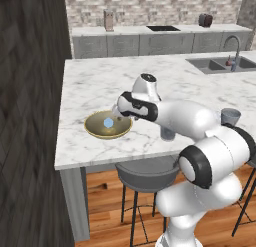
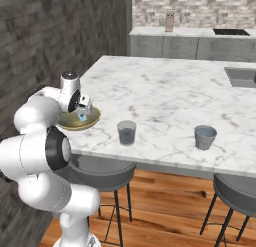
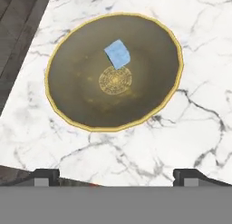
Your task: There are four ice cubes in the ice bowl. Place two ice cubes in each glass of water.
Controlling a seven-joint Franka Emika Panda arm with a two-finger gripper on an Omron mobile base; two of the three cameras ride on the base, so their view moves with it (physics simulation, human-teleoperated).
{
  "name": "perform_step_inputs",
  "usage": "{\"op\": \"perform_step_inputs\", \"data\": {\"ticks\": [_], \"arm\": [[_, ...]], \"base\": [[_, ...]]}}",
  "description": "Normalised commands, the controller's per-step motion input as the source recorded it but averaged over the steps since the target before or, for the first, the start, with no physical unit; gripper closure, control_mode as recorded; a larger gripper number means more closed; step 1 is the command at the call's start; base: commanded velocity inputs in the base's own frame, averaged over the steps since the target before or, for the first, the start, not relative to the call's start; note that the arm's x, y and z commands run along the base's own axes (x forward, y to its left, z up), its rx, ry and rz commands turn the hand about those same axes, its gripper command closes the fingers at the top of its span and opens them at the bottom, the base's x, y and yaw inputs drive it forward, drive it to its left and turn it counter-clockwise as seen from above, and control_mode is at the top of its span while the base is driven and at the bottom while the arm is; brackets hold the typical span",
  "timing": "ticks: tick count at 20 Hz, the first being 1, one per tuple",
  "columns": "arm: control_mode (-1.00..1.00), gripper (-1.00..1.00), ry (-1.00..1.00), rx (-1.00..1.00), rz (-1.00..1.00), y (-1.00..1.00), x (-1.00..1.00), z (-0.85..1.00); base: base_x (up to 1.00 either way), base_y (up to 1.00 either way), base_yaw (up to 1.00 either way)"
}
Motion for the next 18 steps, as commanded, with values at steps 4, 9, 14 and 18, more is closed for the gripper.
{"op": "perform_step_inputs", "data": {"ticks": [4, 9, 14, 18], "arm": [[-1.0, -1.0, -0.01, -0.26, 0.34, 0.42, 0.76, -0.34], [-1.0, -1.0, -0.01, -0.09, 0.01, 0.05, 0.27, -0.25], [-1.0, -1.0, -0.03, 0.0, 0.0, 0.16, 0.66, -0.2], [-1.0, -1.0, -0.01, 0.0, 0.0, 0.06, 0.43, -0.16]], "base": [[0.0, 0.0, 0.0], [0.0, 0.0, 0.0], [0.0, 0.0, 0.0], [0.0, 0.0, 0.0]]}}
